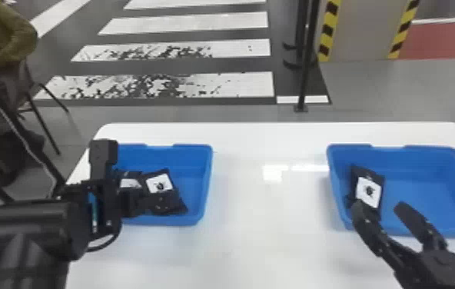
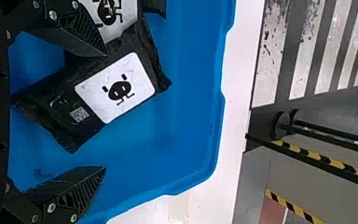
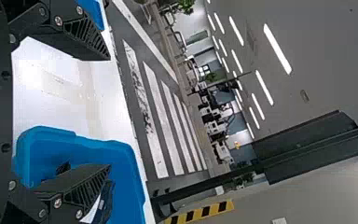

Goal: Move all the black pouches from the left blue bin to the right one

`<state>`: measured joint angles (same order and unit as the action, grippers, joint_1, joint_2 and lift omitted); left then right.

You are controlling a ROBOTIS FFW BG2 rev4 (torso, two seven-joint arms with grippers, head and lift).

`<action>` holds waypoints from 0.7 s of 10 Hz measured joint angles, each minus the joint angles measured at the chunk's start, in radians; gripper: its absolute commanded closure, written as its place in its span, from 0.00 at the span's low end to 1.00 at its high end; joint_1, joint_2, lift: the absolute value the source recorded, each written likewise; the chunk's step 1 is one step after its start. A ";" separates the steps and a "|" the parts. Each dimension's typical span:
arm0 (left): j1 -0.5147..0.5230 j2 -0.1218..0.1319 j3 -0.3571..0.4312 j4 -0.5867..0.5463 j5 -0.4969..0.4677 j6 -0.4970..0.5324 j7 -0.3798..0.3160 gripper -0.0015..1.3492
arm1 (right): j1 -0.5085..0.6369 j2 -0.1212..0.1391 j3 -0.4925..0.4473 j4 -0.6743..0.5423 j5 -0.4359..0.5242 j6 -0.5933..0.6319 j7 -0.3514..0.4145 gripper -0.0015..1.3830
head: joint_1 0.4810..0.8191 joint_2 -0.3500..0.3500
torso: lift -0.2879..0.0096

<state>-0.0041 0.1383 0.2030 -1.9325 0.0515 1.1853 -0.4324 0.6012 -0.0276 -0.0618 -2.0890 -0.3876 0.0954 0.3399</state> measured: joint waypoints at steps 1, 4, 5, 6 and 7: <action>-0.017 -0.002 -0.002 0.029 -0.009 0.006 0.001 0.15 | 0.000 0.000 0.000 0.001 -0.005 0.004 0.001 0.16 | 0.63 0.68 | 0.50; -0.071 0.000 -0.025 0.140 0.011 -0.003 -0.001 0.37 | -0.004 0.000 0.000 0.006 -0.013 0.011 0.003 0.17 | 0.63 0.66 | 0.50; -0.087 0.002 -0.040 0.185 0.037 -0.017 -0.008 0.64 | -0.005 0.000 0.000 0.009 -0.017 0.016 0.004 0.17 | 0.63 0.64 | 0.50; -0.096 0.004 -0.051 0.211 0.046 -0.027 -0.012 0.76 | -0.007 0.000 0.000 0.011 -0.022 0.019 0.005 0.17 | 0.63 0.63 | 0.50; -0.096 0.004 -0.053 0.221 0.048 -0.036 -0.013 0.88 | -0.007 0.000 0.000 0.013 -0.025 0.020 0.005 0.18 | 0.63 0.62 | 0.50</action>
<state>-0.1003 0.1425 0.1503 -1.7112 0.0999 1.1497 -0.4453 0.5946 -0.0276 -0.0618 -2.0760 -0.4125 0.1154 0.3451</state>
